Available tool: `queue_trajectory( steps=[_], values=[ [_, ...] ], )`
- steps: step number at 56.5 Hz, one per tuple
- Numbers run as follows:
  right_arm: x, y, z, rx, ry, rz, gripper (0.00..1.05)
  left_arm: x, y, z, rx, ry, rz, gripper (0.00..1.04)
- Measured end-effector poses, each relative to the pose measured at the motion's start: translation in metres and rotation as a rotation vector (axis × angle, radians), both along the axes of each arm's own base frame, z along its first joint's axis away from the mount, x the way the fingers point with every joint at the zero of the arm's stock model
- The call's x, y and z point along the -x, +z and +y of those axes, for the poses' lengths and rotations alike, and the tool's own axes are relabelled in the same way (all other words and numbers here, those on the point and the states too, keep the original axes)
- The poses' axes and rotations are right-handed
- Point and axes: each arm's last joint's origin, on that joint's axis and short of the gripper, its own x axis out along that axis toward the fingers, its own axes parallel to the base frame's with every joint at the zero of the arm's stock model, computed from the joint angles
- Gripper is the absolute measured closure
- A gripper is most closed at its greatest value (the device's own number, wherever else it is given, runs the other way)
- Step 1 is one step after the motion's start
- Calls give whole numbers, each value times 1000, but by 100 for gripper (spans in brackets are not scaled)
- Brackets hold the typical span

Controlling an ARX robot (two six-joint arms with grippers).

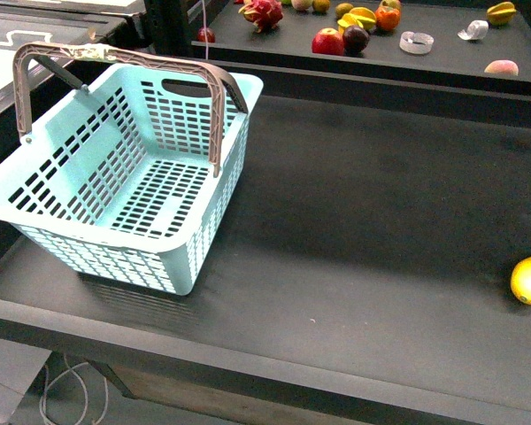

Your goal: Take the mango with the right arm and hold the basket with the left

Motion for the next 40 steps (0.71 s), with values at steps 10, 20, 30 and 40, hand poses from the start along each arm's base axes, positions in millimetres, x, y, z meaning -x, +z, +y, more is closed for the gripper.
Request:
queue_trajectory(
  steps=[10,20,30,40],
  values=[
    [0,0,0,0,0,0,8,0,0,0,0,0,0,8],
    [0,0,0,0,0,0,8,0,0,0,0,0,0,8],
    [0,0,0,0,0,0,8,0,0,0,0,0,0,8],
    [0,0,0,0,0,0,8,-4,-1,-1,124,244,13,8]
  ],
)
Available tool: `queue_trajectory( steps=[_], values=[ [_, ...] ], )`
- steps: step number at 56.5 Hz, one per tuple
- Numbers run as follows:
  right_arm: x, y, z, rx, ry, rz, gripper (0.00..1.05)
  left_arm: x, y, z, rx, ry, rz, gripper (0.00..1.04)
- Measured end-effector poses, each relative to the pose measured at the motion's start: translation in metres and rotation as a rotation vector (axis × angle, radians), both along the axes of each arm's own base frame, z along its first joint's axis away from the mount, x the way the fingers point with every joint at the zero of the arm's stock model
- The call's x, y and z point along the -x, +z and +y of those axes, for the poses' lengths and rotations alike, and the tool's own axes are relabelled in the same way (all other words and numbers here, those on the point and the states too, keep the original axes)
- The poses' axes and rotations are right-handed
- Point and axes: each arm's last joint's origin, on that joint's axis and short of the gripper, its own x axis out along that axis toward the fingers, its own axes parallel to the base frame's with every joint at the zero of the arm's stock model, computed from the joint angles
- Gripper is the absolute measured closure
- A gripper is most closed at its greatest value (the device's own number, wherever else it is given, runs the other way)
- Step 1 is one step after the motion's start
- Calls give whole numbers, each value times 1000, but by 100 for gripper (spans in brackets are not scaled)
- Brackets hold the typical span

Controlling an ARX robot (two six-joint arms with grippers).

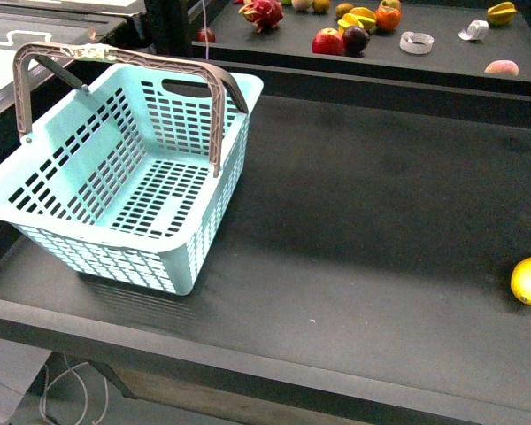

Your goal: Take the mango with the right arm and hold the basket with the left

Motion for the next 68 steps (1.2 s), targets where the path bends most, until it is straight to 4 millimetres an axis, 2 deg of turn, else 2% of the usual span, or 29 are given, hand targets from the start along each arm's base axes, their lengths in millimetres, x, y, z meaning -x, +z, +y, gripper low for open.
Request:
queue_trajectory(
  steps=[5,9,19,54,61,68],
  values=[
    [0,0,0,0,1,0,8,-8,-7,1,168,274,9,8],
    [0,0,0,0,0,0,8,-18,-8,2,246,342,-1,8],
    [0,0,0,0,0,0,8,-64,-5,-5,389,285,12,8],
    [0,0,0,0,0,0,8,-227,-41,-64,833,73,155,8],
    [0,0,0,0,0,0,8,-253,-45,-80,886,46,177,8],
    [0,0,0,0,0,0,8,-279,-47,-86,937,55,177,8]
  ],
)
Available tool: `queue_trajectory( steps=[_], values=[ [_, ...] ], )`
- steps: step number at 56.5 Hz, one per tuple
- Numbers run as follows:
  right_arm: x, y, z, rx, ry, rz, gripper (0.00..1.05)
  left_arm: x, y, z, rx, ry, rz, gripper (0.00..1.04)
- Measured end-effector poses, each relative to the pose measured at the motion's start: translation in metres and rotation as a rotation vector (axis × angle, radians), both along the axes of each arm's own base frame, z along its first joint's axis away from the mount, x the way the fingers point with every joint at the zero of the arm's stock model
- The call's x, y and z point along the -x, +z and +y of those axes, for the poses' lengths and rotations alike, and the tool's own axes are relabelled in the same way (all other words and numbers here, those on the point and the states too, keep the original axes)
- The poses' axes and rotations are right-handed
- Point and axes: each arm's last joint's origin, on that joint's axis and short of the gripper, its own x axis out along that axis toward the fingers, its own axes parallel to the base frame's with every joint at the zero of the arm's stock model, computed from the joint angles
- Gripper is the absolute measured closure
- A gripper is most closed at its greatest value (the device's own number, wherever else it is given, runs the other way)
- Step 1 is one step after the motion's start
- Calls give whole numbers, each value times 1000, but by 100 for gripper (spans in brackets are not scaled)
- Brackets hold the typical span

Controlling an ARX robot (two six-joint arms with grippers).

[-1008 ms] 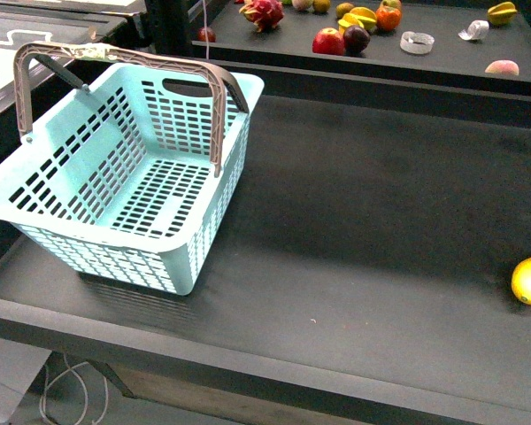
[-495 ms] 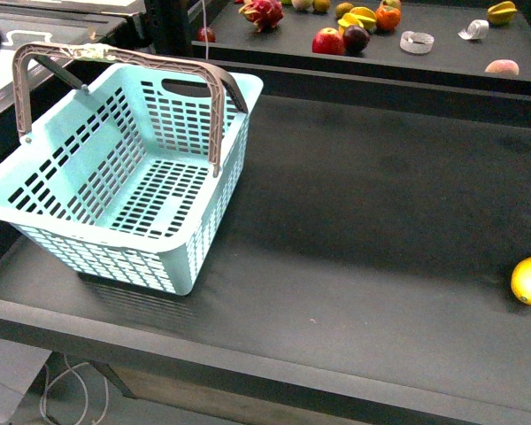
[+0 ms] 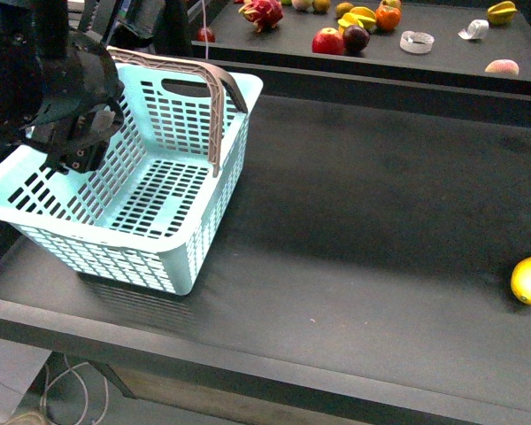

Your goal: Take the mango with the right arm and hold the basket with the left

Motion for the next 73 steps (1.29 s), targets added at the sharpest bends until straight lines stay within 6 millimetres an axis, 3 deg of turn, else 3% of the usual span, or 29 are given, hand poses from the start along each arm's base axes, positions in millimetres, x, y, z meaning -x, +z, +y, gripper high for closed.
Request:
queue_trajectory(
  steps=[23,38,44,47,52,64,70,73],
  values=[
    [0,0,0,0,0,0,8,-81,-7,-1,75,-36,-31,8],
    [0,0,0,0,0,0,8,-108,-27,-5,72,-51,1,8],
    [0,0,0,0,0,0,8,-115,-24,-4,67,-55,-10,9],
    [0,0,0,0,0,0,8,-117,-22,-4,66,-54,-15,17],
    [0,0,0,0,0,0,8,-118,-21,-4,61,-57,-16,42],
    [0,0,0,0,0,0,8,-118,-30,-4,58,-64,13,85],
    [0,0,0,0,0,0,8,-118,-31,-4,99,-65,26,99],
    [0,0,0,0,0,0,8,-117,-30,-6,62,-96,28,100]
  ],
)
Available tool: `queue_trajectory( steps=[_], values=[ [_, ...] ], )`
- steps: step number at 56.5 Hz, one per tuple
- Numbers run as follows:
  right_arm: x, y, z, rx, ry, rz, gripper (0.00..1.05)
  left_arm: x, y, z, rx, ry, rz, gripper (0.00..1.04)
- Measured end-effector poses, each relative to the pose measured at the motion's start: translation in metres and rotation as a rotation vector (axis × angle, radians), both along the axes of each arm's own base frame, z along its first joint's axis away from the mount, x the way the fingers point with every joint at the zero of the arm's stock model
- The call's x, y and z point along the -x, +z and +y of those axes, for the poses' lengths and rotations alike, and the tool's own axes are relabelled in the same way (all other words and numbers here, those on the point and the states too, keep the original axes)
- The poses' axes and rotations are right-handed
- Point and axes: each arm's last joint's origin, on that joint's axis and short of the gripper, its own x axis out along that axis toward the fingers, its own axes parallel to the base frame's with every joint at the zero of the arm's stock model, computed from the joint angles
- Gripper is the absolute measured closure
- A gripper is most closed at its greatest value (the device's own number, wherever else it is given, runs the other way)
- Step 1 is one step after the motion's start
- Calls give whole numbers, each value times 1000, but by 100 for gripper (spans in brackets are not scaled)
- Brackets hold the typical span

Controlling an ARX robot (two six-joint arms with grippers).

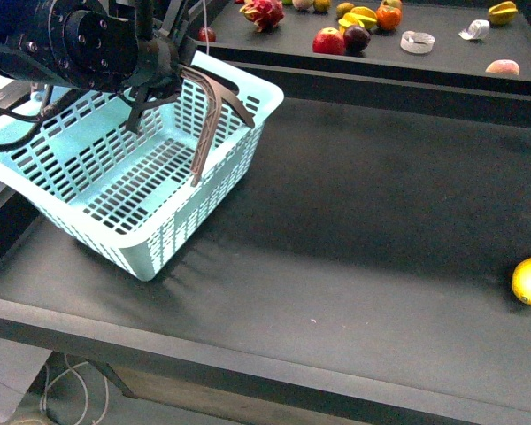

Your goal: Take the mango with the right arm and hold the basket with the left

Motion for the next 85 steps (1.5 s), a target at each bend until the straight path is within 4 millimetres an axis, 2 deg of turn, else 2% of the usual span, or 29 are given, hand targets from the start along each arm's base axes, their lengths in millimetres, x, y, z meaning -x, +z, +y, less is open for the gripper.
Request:
queue_trajectory(
  steps=[10,17,26,33,37,49,63,73,85],
  values=[
    [0,0,0,0,0,0,8,11,6,0,-31,-6,-7,100],
    [0,0,0,0,0,0,8,25,18,-2,-61,-34,-22,100],
    [0,0,0,0,0,0,8,55,52,-7,-123,-86,-97,100],
    [0,0,0,0,0,0,8,77,67,-10,-172,-140,-146,100],
    [0,0,0,0,0,0,8,95,72,-13,-211,-205,-188,100],
    [0,0,0,0,0,0,8,132,66,-24,-302,-356,-216,100],
    [0,0,0,0,0,0,8,172,53,-51,-444,-592,-274,100],
    [0,0,0,0,0,0,8,186,49,-65,-545,-720,-328,100],
    [0,0,0,0,0,0,8,190,51,-74,-578,-771,-383,100]
  ],
)
